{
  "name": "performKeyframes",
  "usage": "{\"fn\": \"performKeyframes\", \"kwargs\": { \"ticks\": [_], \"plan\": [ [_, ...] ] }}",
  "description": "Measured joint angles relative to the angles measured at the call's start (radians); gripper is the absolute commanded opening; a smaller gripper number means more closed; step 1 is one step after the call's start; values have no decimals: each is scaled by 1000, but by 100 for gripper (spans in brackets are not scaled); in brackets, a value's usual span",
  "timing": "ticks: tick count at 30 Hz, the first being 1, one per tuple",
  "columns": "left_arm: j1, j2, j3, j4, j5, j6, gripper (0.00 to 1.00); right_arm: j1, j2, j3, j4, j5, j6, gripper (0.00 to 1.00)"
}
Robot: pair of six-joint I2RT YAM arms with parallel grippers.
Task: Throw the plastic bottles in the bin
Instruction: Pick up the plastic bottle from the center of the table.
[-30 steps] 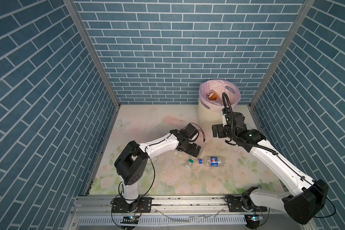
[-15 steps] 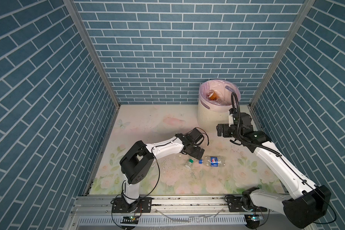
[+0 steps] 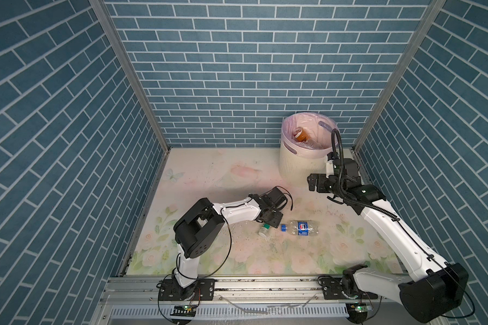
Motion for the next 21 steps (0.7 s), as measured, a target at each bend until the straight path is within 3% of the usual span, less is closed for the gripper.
{"fn": "performKeyframes", "kwargs": {
  "ticks": [5,13,21],
  "plan": [
    [51,-65,-92,68,45,10,58,-3,0,0,5,-18,19,99],
    [243,-279,-250,241,233,8,59,-8,6,0,51,-105,78,99],
    [272,-370,-248,435,356,8,59,-8,72,3,174,-255,190,99]
  ]
}}
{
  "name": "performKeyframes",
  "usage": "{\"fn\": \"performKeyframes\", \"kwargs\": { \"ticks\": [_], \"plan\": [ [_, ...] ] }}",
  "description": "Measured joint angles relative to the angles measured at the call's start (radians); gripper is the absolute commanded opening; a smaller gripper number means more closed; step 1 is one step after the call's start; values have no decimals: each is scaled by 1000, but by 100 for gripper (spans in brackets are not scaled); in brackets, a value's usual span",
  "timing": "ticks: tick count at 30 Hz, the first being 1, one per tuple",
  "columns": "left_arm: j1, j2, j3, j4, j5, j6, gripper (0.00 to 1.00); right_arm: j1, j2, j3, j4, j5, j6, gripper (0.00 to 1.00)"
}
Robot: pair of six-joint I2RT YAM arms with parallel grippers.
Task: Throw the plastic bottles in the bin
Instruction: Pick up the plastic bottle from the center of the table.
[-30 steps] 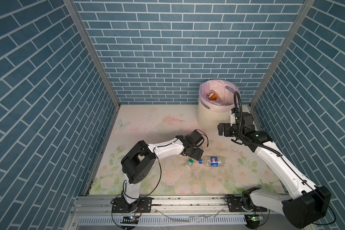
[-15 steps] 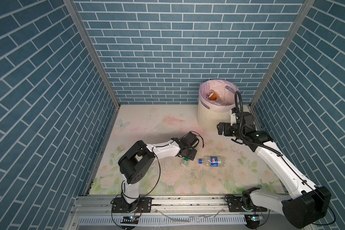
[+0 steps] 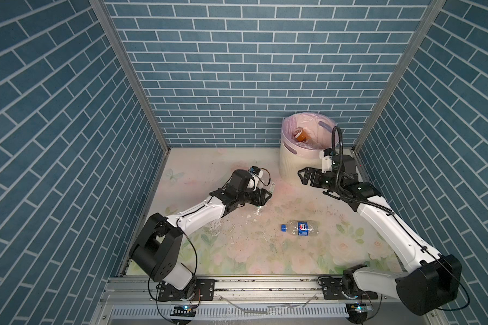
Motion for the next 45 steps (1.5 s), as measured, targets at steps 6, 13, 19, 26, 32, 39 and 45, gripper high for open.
{"fn": "performKeyframes", "kwargs": {
  "ticks": [6,13,19,26,32,39,45],
  "plan": [
    [0,0,29,74,31,1,60,16,66,32,72,-68,79,98],
    [0,3,109,108,37,13,60,98,149,149,139,-90,124,94],
    [0,10,132,100,18,32,60,157,214,211,171,-90,139,89],
    [0,10,147,87,-20,54,60,193,264,231,174,-90,143,85],
    [1,10,162,85,-34,66,61,208,266,234,180,-92,151,75],
    [4,19,164,86,-39,65,65,212,299,260,194,-101,167,51],
    [8,19,164,87,-54,67,76,212,323,284,192,-106,167,37]
  ]
}}
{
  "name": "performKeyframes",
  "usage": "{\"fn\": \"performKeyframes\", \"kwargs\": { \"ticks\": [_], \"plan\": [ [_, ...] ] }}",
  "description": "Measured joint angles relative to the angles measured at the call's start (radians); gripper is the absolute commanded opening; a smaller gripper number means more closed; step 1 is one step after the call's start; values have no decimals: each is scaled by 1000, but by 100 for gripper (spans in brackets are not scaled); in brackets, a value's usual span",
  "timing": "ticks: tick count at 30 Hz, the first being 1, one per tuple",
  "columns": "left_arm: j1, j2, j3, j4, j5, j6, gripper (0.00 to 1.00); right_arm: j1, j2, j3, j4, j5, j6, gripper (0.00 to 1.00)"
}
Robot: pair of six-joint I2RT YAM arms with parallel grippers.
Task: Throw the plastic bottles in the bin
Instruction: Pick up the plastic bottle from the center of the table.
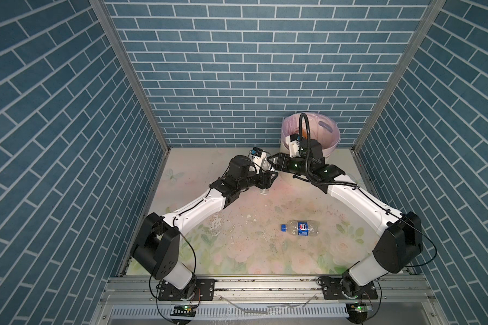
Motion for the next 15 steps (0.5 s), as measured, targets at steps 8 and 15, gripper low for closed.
{"fn": "performKeyframes", "kwargs": {
  "ticks": [8,15],
  "plan": [
    [6,-4,0,-7,-9,1,86,-5,4,49,-62,25,-32,33],
    [23,-90,0,-53,-29,10,99,-50,5,237,-191,85,-137,31]
  ]
}}
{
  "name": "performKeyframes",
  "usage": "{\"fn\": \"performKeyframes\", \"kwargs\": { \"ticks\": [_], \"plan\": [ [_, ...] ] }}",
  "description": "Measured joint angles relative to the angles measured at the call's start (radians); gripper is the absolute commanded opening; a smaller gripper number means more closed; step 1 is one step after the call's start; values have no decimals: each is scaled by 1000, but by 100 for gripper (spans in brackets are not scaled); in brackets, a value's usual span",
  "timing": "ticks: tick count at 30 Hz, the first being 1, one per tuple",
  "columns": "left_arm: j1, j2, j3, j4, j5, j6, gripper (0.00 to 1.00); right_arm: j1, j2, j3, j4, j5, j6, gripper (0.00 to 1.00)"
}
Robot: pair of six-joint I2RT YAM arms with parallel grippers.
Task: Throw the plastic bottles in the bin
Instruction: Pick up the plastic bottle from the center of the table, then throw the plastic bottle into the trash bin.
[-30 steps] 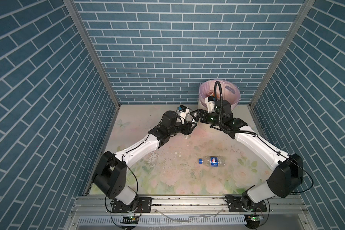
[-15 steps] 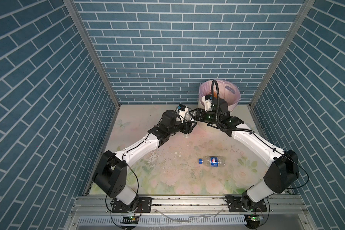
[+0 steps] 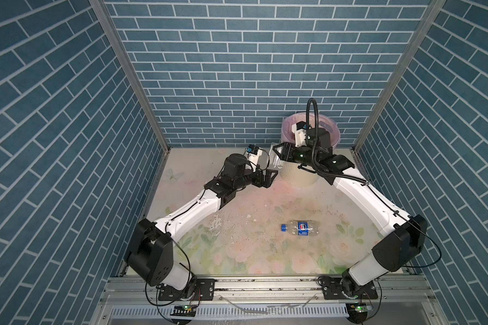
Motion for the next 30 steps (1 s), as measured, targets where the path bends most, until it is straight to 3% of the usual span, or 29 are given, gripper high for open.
{"fn": "performKeyframes", "kwargs": {
  "ticks": [5,10,16,21,24,26,30],
  "plan": [
    [4,-45,36,-54,-8,23,99,-47,0,186,-105,108,-109,31],
    [4,-45,117,-80,-3,40,99,-68,-13,364,-156,294,-258,30],
    [3,-32,156,-79,7,44,99,-78,-82,450,-131,474,-413,28],
    [3,13,156,-80,11,44,99,-113,-82,489,-82,529,-459,27],
    [3,38,156,-80,11,44,99,-144,-8,504,-71,533,-458,27],
    [3,47,156,-81,11,43,99,-163,71,526,-75,528,-451,33],
    [3,48,156,-83,18,43,99,-182,311,630,-170,512,-429,66]
  ]
}}
